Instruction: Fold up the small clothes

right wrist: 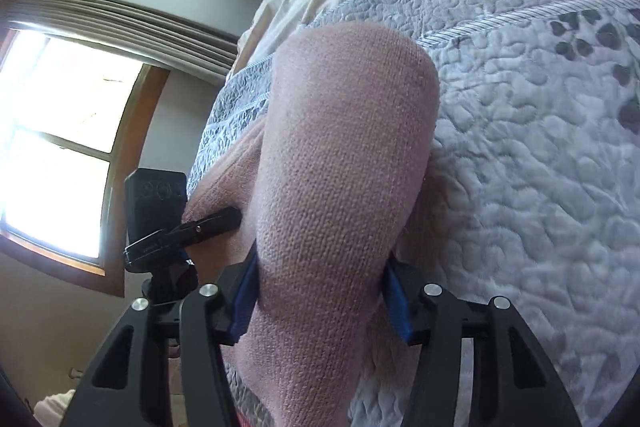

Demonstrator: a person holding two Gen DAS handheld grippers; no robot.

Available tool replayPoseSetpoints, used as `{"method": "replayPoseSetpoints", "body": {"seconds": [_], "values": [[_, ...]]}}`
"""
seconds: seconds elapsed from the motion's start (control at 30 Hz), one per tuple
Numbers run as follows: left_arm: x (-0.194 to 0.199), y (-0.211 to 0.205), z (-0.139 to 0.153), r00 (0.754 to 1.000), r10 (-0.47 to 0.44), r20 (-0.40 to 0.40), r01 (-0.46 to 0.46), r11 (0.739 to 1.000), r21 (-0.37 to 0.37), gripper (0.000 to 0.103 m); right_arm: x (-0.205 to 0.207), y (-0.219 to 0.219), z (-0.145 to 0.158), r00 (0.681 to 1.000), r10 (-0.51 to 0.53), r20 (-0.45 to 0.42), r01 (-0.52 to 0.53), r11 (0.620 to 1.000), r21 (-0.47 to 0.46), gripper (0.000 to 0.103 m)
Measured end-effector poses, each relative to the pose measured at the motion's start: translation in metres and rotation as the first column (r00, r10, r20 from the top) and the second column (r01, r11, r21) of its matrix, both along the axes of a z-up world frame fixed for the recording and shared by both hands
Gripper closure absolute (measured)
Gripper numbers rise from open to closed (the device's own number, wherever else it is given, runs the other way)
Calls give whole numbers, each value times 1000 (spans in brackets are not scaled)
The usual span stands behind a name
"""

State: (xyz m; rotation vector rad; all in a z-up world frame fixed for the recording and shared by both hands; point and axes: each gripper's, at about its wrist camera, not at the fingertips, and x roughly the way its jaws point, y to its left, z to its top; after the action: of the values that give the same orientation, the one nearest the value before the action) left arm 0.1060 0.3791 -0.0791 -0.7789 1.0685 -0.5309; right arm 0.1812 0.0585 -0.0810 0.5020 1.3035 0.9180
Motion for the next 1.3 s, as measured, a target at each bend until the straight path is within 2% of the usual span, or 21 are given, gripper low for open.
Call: {"method": "replayPoseSetpoints", "body": {"seconds": [0.17,0.3,0.43,0.53,0.6,0.67,0.8,0.9,1.0,1.1,1.13,1.2,1.23,1.27,1.3], "values": [[-38,-53,3,998,-61,18,61,998,9,61,-46,-51,4,1000,-18,-9,17,999,-29,48],[-61,-80,-14,997,-81,-8,81,997,5,61,-79,-78,-16,998,-48,-42,46,998,-53,48],[-76,-84,-44,997,-68,-42,70,997,46,58,-103,-79,-39,998,-63,-15,60,988,-144,48],[-83,-78,-63,998,-47,-50,49,998,44,54,-107,-77,-46,996,-88,-8,86,986,-140,44],[-88,-74,-64,998,-26,-50,28,999,44,51,-111,-73,-46,995,-97,-5,96,984,-150,41],[-91,-75,-59,998,-12,-57,16,996,83,47,-117,-71,-43,994,-109,-9,106,979,-176,33],[-111,-81,-39,999,-8,-39,17,975,222,45,-146,-84,-29,992,-123,38,128,967,-221,30],[-138,-84,-20,1000,-12,1,11,949,314,45,-168,-93,-26,990,-137,33,141,968,-206,28],[-167,-94,-5,999,-15,49,-4,929,370,45,-187,-101,-32,990,-137,25,139,966,-216,28],[-189,-102,-2,998,-9,62,-17,914,405,45,-202,-104,-42,992,-125,1,122,966,-230,28],[-192,-103,-5,998,-6,56,-18,911,411,45,-206,-104,-45,992,-123,-6,119,966,-231,30],[-195,-103,-15,1000,20,24,-28,904,426,47,-209,-101,-46,993,-113,-16,107,969,-222,44],[-196,-100,-20,999,39,9,-39,903,427,47,-210,-99,-47,994,-105,-23,98,972,-212,57],[-197,-96,-25,998,58,-4,-51,904,424,46,-212,-98,-46,995,-101,-26,94,975,-203,66],[-202,-92,-29,997,71,-17,-57,904,424,46,-213,-98,-43,994,-105,-11,100,972,-213,69]]}}
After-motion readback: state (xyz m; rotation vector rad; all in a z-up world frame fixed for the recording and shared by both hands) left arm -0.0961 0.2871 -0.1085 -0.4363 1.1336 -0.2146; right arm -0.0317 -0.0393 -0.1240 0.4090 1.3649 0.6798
